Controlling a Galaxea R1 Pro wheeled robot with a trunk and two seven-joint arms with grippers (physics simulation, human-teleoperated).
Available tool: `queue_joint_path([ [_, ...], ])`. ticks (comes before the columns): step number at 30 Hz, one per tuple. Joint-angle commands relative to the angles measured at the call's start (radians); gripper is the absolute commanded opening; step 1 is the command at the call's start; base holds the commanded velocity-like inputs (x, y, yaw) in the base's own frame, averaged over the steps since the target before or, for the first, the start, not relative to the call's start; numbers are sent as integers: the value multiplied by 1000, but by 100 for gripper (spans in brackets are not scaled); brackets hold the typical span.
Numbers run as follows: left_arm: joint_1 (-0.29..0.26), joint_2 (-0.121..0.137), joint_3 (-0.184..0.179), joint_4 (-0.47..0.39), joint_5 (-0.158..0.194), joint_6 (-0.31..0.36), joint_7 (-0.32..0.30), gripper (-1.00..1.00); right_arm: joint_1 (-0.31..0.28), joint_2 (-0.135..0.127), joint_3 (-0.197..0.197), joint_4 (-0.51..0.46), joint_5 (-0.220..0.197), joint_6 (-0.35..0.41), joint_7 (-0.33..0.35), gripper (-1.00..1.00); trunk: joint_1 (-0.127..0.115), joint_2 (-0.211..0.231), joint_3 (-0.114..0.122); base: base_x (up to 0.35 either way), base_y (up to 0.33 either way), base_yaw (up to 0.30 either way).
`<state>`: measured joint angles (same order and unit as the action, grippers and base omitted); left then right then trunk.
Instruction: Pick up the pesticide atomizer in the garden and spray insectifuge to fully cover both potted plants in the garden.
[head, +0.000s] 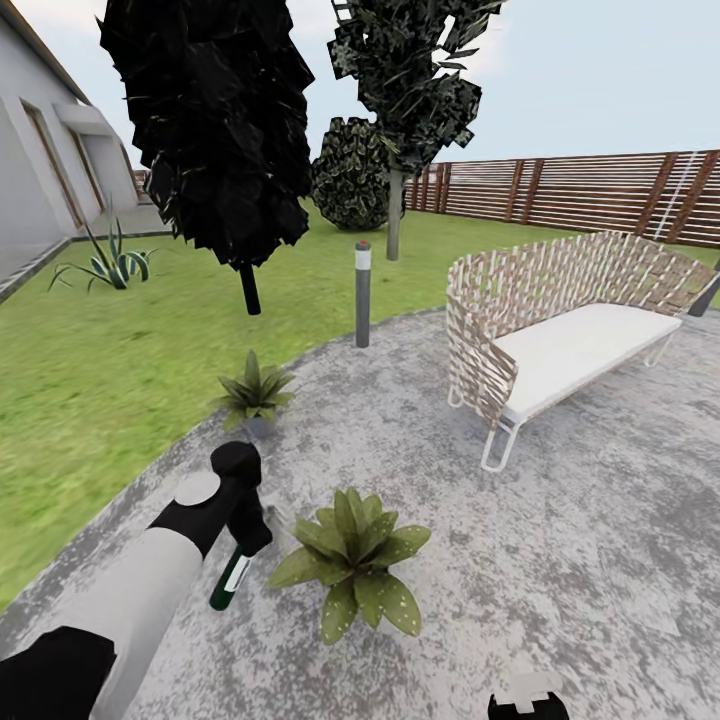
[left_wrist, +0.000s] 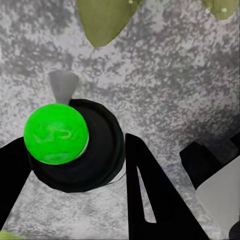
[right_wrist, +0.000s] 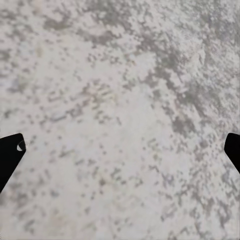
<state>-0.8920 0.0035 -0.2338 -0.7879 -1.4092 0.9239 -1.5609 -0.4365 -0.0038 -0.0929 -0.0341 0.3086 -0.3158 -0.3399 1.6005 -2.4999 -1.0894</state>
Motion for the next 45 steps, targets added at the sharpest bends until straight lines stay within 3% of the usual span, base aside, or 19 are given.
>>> queue_joint_path([
  [1,-19,-3,-5,0,-7,10,-10,-100,-1,0,-8,1,10,-3,-3,100,0,0,-1,13,7,-1],
  [4,-35,-6,-11,1,-7,9,-10,-100,-1,0,-8,1,10,-4,-4,100,0,0,-1,4,2,0],
  [10,-22,17,-44,1,-7,9,-10,-100,-1,0,-9,0,9,-5,-3,100,0,0,-1,0,0,-4],
  [12,-18,17,-47,43,-8,-2,-10,-100,-1,1,-9,0,9,-5,-2,100,0,0,-1,-15,18,-210],
  [18,-19,7,-48,121,-13,-12,-10,-100,-1,1,-9,0,7,-5,-2,100,0,0,-1,-120,185,-280],
  [31,-16,23,-45,126,-13,-8,-10,-100,-1,1,-8,0,7,-5,-2,100,0,0,-1,-65,308,-112],
  [45,31,7,-33,116,-9,0,-10,-100,-1,0,-9,0,8,-4,-2,100,0,0,-1,1,311,-164],
])
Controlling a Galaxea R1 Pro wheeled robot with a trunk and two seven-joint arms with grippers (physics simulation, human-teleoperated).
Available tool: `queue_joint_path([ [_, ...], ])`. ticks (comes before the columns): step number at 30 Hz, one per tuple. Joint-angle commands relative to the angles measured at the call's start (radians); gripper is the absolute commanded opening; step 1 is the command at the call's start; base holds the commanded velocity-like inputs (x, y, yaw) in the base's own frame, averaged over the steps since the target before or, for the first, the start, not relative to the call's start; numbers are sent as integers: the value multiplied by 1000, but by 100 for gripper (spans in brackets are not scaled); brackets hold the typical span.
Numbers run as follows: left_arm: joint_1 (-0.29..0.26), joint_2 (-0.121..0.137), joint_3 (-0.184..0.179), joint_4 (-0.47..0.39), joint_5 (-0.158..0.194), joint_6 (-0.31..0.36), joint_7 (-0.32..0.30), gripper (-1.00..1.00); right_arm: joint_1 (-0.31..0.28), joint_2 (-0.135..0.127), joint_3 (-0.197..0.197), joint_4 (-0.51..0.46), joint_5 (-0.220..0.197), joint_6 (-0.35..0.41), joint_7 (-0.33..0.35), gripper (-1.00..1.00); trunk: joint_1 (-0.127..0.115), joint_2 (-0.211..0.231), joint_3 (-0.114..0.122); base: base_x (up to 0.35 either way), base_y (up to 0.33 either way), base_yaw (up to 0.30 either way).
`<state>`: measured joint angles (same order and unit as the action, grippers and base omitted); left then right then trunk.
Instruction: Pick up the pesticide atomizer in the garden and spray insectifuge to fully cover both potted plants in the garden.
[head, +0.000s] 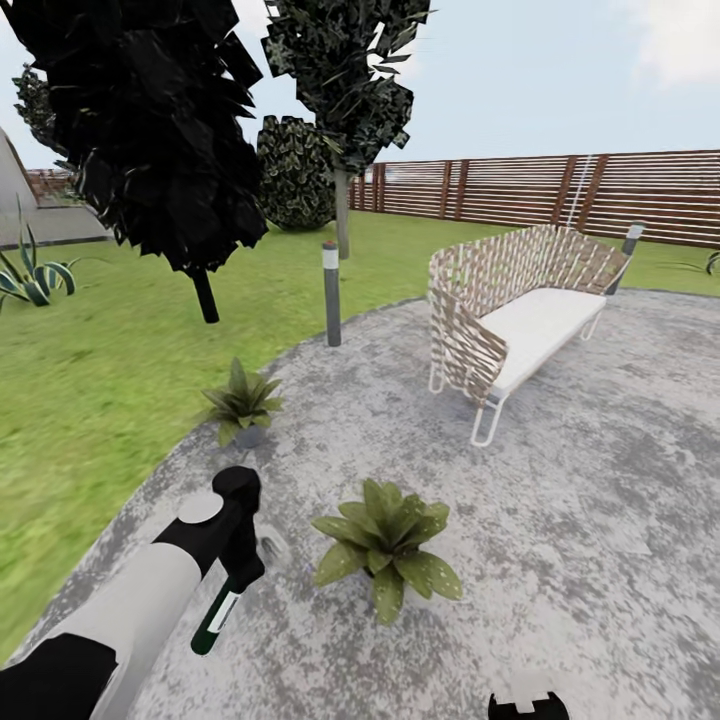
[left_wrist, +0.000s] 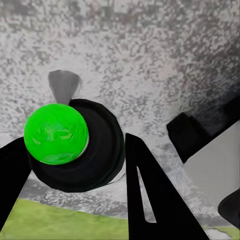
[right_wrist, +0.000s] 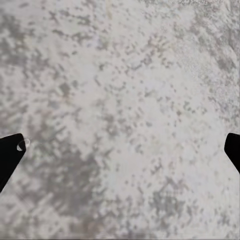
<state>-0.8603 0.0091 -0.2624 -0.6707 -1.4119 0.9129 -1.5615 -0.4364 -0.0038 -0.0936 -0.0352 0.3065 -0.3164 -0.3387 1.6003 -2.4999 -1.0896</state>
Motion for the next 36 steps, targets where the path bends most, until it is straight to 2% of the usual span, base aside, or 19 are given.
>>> queue_joint_path([
  [1,0,1,-5,2,-5,11,-9,-100,-1,0,-8,1,11,-4,-4,100,0,0,-1,249,238,-5],
  [12,3,-10,-9,5,-5,11,-9,-100,-1,-9,-9,0,8,-3,-6,100,0,0,-1,292,76,-8],
  [17,3,-9,-8,5,-6,11,-9,-100,-1,-9,-9,0,8,-3,-6,100,0,0,-1,45,1,-219],
  [26,3,1,-2,6,16,-1,-9,-100,-1,-9,-9,0,8,-3,-5,100,0,0,-1,1,0,-263],
  [27,3,5,-2,6,21,-4,-9,-100,-1,-9,-9,0,8,-3,-5,100,0,0,-1,0,0,-265],
  [31,-7,16,-1,6,28,-90,-9,-100,-1,-8,-9,0,8,-3,-5,100,0,0,-1,0,0,-265],
  [36,-11,14,-2,6,28,-101,-9,-100,-1,-8,-9,0,8,-3,-5,100,0,0,-1,0,0,-265],
])
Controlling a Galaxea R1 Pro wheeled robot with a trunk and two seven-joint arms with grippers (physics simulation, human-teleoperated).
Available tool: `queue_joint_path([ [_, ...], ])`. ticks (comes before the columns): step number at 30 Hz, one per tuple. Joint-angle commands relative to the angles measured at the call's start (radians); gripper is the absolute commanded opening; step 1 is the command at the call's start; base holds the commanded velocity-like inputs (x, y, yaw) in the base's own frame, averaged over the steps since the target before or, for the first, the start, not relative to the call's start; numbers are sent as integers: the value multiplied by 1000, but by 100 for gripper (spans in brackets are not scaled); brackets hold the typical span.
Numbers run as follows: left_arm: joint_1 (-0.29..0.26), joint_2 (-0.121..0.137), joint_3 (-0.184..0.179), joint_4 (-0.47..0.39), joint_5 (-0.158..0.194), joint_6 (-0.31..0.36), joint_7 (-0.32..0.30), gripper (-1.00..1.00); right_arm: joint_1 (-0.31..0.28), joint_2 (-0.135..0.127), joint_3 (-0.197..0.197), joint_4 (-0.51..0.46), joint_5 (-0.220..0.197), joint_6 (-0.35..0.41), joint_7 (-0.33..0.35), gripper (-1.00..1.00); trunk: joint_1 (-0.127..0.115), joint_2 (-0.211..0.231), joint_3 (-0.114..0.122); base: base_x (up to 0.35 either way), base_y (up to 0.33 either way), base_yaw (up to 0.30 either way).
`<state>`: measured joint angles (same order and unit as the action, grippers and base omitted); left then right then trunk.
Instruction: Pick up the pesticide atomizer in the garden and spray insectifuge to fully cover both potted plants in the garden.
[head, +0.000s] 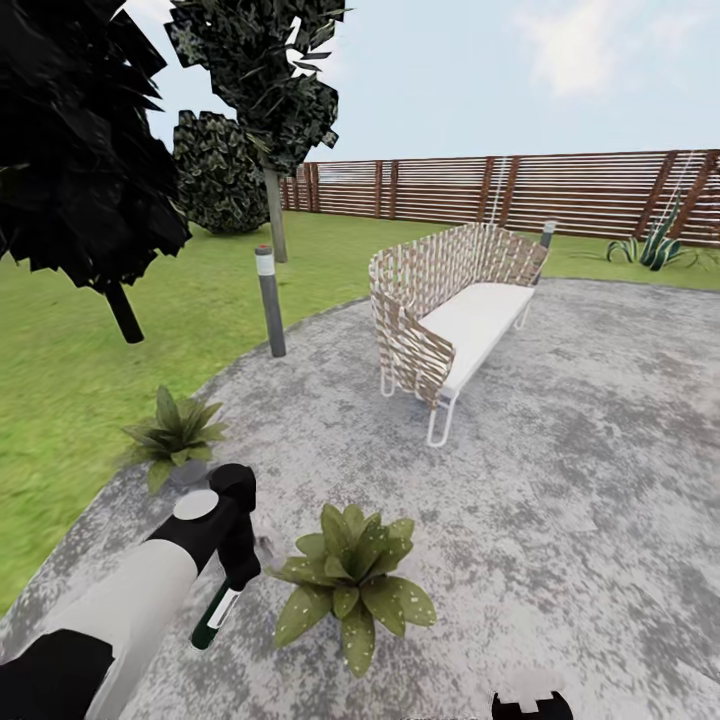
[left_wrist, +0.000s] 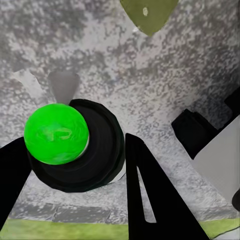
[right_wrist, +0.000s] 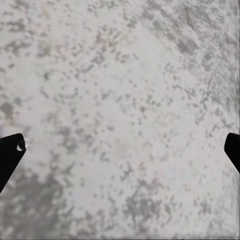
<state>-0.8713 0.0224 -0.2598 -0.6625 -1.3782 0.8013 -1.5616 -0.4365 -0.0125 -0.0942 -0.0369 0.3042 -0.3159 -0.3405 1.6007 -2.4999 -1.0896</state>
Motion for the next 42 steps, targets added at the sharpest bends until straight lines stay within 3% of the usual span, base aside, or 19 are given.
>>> queue_joint_path([
  [1,0,1,-5,-2,-6,10,-9,-100,-1,0,-9,2,10,-4,-2,100,0,0,-1,0,0,-265],
  [8,0,0,-5,-10,-11,12,-9,-100,-1,0,-9,2,10,-4,-2,100,0,0,-1,0,46,-265],
  [24,1,-1,-7,-7,-21,12,-9,-100,-1,0,-9,2,10,-3,-2,100,0,0,-1,-106,283,-264],
  [30,1,-7,-7,-8,-22,16,-9,-100,-1,-2,-9,3,12,-4,-3,100,0,0,-1,-165,266,-38],
  [42,1,-8,-7,-12,-22,16,-9,-100,-1,-3,-9,2,10,-3,-3,100,0,0,-1,215,255,-62],
])
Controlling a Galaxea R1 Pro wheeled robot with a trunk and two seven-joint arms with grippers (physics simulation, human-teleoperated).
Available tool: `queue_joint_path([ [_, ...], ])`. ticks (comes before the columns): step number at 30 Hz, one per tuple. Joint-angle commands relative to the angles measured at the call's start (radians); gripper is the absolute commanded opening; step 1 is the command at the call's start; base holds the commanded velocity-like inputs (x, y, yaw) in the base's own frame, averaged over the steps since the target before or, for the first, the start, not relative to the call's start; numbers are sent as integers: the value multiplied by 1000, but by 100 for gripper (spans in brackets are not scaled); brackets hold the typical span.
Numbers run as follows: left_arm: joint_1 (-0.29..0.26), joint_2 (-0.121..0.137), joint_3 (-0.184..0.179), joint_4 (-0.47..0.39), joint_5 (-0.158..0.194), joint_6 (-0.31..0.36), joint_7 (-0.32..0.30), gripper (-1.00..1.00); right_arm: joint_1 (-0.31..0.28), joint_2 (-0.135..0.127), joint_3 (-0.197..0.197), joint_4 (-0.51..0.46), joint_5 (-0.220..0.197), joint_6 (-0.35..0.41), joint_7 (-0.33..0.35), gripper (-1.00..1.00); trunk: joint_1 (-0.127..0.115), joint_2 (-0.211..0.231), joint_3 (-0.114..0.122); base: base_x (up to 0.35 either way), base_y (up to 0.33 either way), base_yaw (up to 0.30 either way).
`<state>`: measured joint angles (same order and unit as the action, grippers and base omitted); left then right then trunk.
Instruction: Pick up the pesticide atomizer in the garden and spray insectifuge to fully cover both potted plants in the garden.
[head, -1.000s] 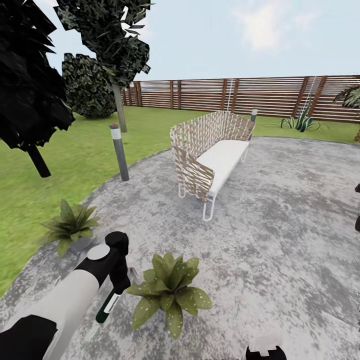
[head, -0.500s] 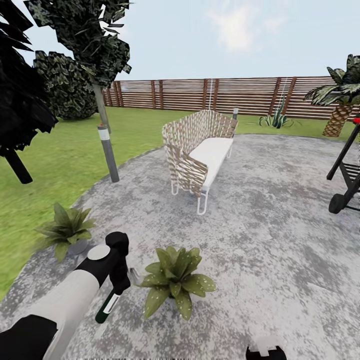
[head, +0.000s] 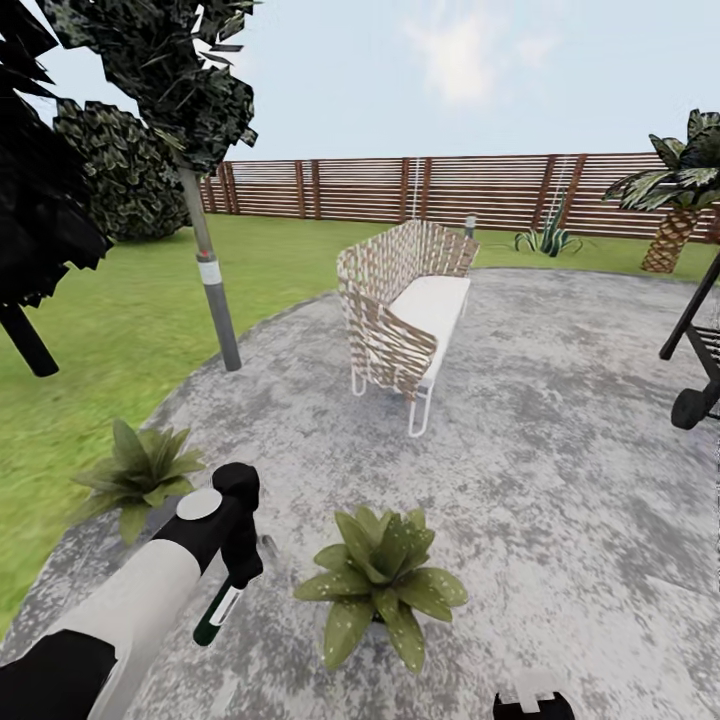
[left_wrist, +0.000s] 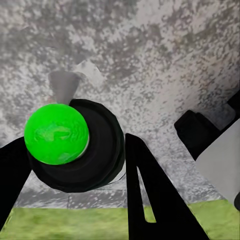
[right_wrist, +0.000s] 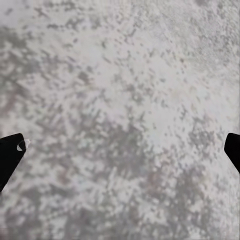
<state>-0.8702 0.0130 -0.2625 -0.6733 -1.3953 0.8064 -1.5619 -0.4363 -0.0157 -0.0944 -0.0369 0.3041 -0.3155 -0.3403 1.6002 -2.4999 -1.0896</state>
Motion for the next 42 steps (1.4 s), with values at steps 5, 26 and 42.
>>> queue_joint_path([
  [5,1,-4,-13,-4,-6,7,-9,-100,-1,0,-8,2,10,-4,-3,100,0,0,-1,255,181,-256],
  [26,-89,-76,-14,-6,-14,-9,-9,-100,-1,-2,-8,3,12,-5,-4,100,0,0,-1,13,6,-159],
  [42,-84,-81,-15,8,-19,-7,-9,-100,-1,-1,-10,2,10,-4,-5,100,0,0,1,-87,66,-115],
])
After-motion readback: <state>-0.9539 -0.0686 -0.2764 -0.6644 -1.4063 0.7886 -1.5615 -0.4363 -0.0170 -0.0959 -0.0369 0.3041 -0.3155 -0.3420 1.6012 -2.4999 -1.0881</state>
